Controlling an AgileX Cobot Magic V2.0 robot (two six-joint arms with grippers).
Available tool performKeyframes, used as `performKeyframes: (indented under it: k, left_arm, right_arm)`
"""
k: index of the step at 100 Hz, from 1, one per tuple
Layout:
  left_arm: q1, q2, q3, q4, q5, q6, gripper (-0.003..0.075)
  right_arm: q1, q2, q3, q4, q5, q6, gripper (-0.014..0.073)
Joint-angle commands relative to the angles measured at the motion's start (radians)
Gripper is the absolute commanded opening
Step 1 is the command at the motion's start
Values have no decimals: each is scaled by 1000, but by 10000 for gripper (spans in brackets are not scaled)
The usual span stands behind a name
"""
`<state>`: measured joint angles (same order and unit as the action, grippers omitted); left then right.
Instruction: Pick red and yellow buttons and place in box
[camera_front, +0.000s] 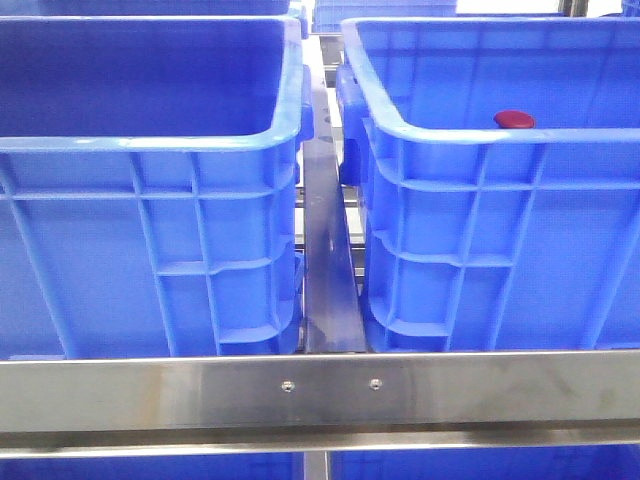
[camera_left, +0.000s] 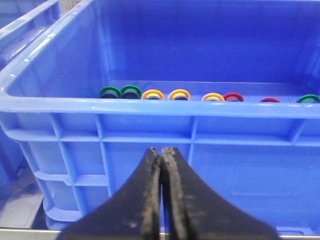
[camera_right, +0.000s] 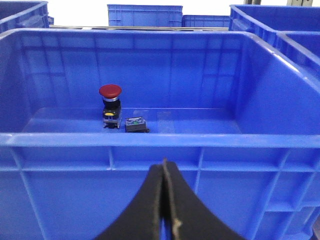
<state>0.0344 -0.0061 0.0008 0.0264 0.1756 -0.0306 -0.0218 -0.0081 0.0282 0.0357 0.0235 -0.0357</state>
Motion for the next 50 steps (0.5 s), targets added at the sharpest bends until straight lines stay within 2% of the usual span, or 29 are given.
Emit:
performKeyframes:
  k: [1,50]
  left_arm:
    - [2,-30,53,-11,-80,0,-20]
    - [2,-30,53,-11,-80,0,-20]
  right_arm:
    - [7,-25,-14,-29,-98,14,-68]
    - [15,-25,-14,-53,-120,74,-68]
